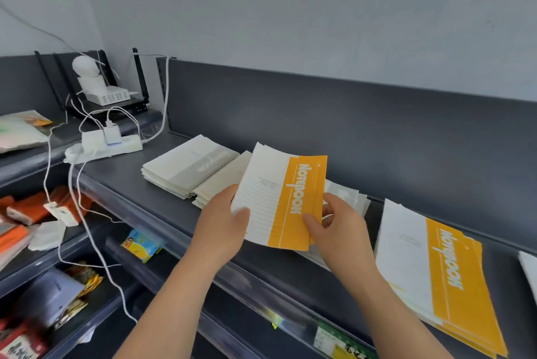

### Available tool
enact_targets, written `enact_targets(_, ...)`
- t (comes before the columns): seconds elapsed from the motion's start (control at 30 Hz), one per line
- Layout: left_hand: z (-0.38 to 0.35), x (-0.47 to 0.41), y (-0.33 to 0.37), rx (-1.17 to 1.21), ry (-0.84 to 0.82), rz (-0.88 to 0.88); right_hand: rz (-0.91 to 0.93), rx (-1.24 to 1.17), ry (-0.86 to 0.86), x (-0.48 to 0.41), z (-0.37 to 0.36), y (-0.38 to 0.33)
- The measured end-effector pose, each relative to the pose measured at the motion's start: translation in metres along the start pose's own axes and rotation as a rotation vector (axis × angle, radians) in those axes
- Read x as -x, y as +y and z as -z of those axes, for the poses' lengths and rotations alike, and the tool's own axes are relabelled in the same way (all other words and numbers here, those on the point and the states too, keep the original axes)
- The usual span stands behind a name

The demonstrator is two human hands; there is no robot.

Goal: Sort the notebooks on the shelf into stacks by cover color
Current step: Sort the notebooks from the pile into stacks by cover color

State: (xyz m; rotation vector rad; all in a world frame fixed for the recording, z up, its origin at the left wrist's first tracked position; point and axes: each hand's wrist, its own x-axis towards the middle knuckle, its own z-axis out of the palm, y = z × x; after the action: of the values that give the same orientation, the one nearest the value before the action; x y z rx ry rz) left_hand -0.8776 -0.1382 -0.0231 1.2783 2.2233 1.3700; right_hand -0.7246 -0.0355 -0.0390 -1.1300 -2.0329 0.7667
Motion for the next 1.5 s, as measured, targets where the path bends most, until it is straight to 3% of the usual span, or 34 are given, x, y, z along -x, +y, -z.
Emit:
enact_targets(0.27,0.033,-0.073,-0.049,-0.100,-0.074,-0.053,-0.057,0.108,0.002,-0.044,-0.063,-0.031)
enact_targets(0.57,0.045,-0.120,-0.091,-0.351,-0.153,-0.125,-0.137,0.520,-0.070,-0.059,-0.100,-0.051)
enact_targets(0.73,0.045,-0.120,-0.090,-0.554,-0.078,-0.222,-0.130,0.452,0.012,-0.054,-0.099,-0.051)
enact_targets(0.93,0.035,-0.106,-0.060,-0.393,-0.068,-0.420,-0.094,0.459,0.237,-0.030,-0.070,-0.044)
enact_targets(1.13,-0.003,-0.075,-0.031,-0.296,-0.123,-0.606,-0.155,0.539,0.336,0.006,-0.028,-0.025)
enact_targets(1.5,-0.095,0.019,0.053,-0.195,-0.250,-0.646,-0.251,0.629,0.422,0.089,0.093,0.042)
